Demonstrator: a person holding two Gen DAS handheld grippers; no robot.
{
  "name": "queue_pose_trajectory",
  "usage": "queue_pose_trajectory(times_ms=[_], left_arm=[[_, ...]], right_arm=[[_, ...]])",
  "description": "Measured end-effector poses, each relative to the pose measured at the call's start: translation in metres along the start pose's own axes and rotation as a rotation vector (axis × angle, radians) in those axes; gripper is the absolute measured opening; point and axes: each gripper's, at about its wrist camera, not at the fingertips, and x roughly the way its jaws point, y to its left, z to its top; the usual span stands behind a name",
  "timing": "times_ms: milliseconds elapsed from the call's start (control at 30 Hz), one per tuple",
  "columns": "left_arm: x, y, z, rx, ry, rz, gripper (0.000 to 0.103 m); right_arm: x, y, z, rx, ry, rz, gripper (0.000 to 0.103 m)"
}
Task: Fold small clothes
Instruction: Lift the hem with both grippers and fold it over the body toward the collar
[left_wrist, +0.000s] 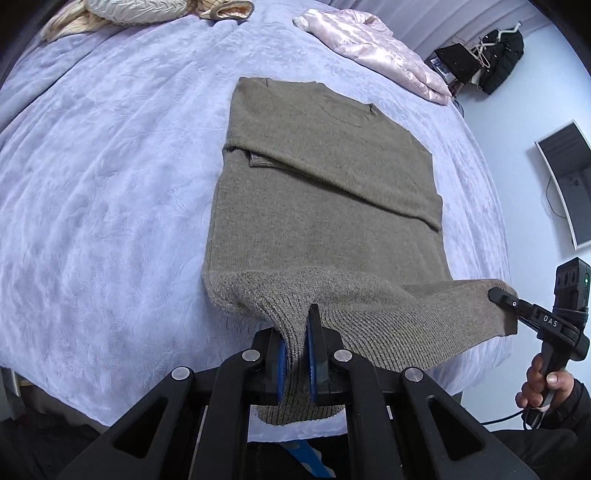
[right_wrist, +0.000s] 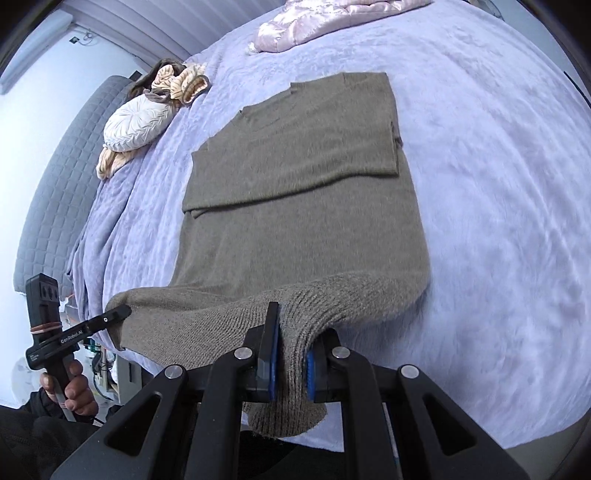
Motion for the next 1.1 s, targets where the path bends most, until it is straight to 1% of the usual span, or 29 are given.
queue_pose_trajectory(times_ms=[233,433,600,733,900,967,1033,1100], left_arm=[[-0.003,-0.007,0.02,-0.055,-0.025,0.027,0.01],[-0.005,-0.018,0.043,-0.097,-0.06,0.037,0.01],[-0.001,-0.031,0.063,-0.113,-0.075,0.069,0.01],[0.006,-0.042,0.074,-0.119,-0.07,0.123,0.01],[0.016,-0.058,0.083,-0.1,-0.058,0.228,0.01],[0.019,-0.064,0.087,-0.09,-0.06,0.258,0.01],[0.021,-0.069,0.092,-0.083,-0.058,0.282,0.01],[0.023,-0.073,0.096,-0.072,-0.06,0.29,0.01]], right_arm=[[0.001,0.006,0.027,-0.067,0.0,0.0,0.012],[-0.003,0.002,0.05,-0.08,-0.013,0.034,0.012],[-0.004,-0.003,0.07,-0.081,-0.021,0.054,0.012],[-0.001,-0.01,0.085,-0.082,-0.012,0.075,0.012],[0.009,-0.016,0.103,-0.096,0.01,0.089,0.012],[0.015,-0.018,0.11,-0.105,0.023,0.092,0.012],[0.021,-0.02,0.118,-0.118,0.036,0.092,0.012],[0.027,-0.022,0.125,-0.13,0.047,0.088,0.012]])
